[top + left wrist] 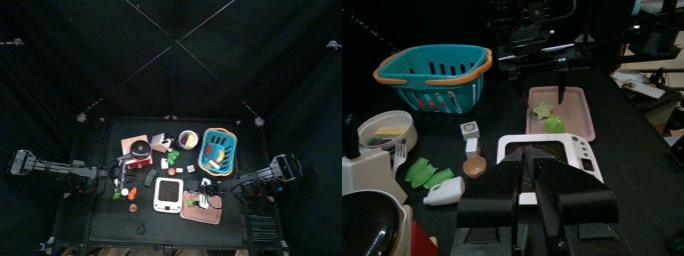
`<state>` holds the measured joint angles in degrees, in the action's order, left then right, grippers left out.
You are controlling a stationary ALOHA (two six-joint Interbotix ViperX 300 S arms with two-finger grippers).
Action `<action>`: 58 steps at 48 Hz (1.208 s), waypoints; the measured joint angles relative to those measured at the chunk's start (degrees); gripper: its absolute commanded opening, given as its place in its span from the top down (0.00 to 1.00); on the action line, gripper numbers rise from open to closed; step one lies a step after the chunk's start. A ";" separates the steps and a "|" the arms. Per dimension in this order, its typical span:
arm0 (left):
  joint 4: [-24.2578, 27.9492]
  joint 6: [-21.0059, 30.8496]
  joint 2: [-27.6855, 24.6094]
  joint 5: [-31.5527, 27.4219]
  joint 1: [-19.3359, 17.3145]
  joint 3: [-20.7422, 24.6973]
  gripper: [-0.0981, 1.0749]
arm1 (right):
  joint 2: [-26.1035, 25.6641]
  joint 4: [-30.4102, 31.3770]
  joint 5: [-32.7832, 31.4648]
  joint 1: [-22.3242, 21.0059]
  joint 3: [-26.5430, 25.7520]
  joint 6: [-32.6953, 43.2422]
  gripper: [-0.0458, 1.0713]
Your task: Grab detergent
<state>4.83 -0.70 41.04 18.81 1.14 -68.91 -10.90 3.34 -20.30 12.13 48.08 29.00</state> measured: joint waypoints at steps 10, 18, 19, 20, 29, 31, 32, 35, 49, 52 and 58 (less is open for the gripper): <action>-0.09 0.00 -0.09 0.00 0.00 0.00 0.45 | 0.09 0.18 0.00 -0.53 -2.81 0.00 0.04; -0.09 0.00 0.00 0.00 0.00 0.00 0.45 | 0.00 0.35 0.00 -2.37 -5.45 0.00 0.04; -0.09 0.00 -0.09 -0.09 0.00 0.00 0.45 | 0.09 0.35 0.00 -2.72 -5.71 0.00 0.04; -0.09 0.00 0.00 -0.09 -0.09 0.00 0.45 | 0.00 0.44 0.00 -3.08 -5.98 0.00 0.04; -0.09 0.00 0.00 -0.09 -0.09 -0.26 0.45 | 0.09 0.62 0.09 -6.94 -6.94 0.00 0.04; 0.00 0.00 -0.09 -0.09 -0.18 -0.26 0.45 | 0.09 0.62 0.09 -7.65 -7.03 0.00 0.04; -0.09 0.00 0.00 -0.09 -0.35 -0.26 0.45 | 0.00 0.62 0.09 -8.00 -7.12 0.00 0.04; -0.09 0.00 0.00 0.00 -0.97 -0.35 0.45 | 0.09 0.62 0.18 -8.79 -7.12 0.00 0.04; -0.88 0.09 0.70 0.00 -3.08 -0.62 0.45 | 0.09 1.23 6.24 -11.43 -7.82 -0.18 0.04; -1.58 0.09 1.32 0.00 -3.16 -0.62 0.45 | 0.00 2.02 8.53 -12.66 -8.53 -0.18 0.04; -2.64 0.09 3.43 0.00 -3.34 -0.70 0.45 | 0.09 3.87 11.95 -15.03 -9.67 -0.18 0.04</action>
<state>2.20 -0.62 44.47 18.81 -2.20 -69.61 -10.81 7.21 -8.35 -2.90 38.41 28.83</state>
